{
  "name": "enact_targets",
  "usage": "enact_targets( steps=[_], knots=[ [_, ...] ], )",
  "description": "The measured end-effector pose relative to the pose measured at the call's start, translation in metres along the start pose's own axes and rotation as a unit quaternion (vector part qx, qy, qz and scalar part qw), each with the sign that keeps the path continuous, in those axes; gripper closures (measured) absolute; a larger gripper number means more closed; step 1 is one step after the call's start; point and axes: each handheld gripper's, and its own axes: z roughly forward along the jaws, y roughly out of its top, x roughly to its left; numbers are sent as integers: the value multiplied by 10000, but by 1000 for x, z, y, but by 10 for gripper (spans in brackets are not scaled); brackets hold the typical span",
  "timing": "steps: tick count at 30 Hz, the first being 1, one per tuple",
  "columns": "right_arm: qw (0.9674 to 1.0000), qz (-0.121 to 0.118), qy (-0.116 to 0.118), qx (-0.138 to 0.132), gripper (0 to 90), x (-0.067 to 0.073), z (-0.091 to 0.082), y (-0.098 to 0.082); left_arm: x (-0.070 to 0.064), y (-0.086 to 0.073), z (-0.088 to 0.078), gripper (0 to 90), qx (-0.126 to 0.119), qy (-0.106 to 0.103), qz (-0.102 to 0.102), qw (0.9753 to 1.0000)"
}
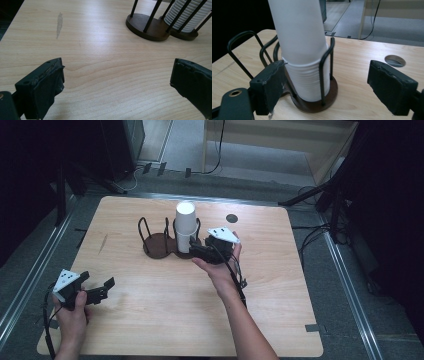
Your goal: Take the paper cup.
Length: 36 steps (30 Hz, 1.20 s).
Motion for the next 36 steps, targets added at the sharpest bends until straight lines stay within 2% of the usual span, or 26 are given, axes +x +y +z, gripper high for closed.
enact_targets(
  steps=[6,12,19,27,36],
  knots=[
    [9999,-75,72,91,163,14,20,6,0,0,0,0,21,-5,9,10000],
    [9998,-75,43,152,163,22,36,9,0,0,1,0,19,-15,7,10000],
    [10000,49,-11,66,161,24,47,16,0,0,1,0,10,-33,-24,10000],
    [9998,-114,-177,61,146,29,61,21,1,1,1,0,20,-49,-42,10000],
    [9997,-187,-156,7,168,35,71,22,1,1,1,0,24,-65,-67,10000]
  ],
)
